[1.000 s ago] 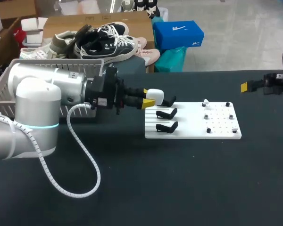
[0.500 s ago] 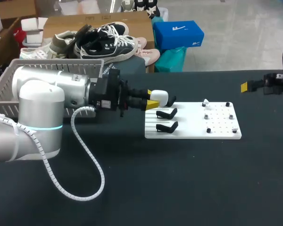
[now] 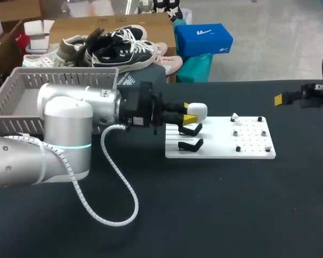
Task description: Pick up each earbud case from the left stands, insert the matching earbuds, close the lid, and place the case in the box.
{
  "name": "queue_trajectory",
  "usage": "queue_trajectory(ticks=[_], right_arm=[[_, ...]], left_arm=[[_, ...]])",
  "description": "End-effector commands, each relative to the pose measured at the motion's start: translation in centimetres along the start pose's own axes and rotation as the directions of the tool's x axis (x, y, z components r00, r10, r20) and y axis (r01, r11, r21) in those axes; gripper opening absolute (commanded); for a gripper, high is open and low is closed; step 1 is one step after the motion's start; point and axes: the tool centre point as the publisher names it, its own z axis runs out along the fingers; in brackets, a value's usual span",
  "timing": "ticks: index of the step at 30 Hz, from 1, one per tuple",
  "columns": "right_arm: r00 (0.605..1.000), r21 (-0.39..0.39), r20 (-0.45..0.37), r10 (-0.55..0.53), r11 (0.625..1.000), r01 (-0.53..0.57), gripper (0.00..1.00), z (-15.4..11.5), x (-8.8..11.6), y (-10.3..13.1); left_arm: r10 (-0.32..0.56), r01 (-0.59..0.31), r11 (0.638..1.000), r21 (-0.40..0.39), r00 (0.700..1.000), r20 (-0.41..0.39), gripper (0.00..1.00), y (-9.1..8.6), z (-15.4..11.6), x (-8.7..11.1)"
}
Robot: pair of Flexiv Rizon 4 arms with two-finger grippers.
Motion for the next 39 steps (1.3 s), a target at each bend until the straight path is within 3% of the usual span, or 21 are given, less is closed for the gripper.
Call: queue_trajectory(ticks=[1, 17, 39], right_arm=[[0.999, 0.005, 0.012, -0.03, 1.0, 0.03, 1.0, -0.4, 0.4, 1.5], [0.973, -0.069, -0.055, -0.226, 0.973, 0.222, 1.0, 1.5, 1.9, 9.9], [0.964, -0.075, -0.09, -0.249, 0.967, 0.243, 1.0, 5.6, 3.3, 14.2]], left_arm=[[0.003, -0.003, 1.0, -0.003, 1.0, 0.009, 0.0, 0.2, 0.7, 0.4], [0.019, -0.019, 1.0, 0.001, 1.0, 0.02, 0.0, -0.2, 1.7, 0.6], [0.019, -0.019, 1.0, 0.001, 1.0, 0.02, 0.0, -0.2, 1.7, 0.6]])
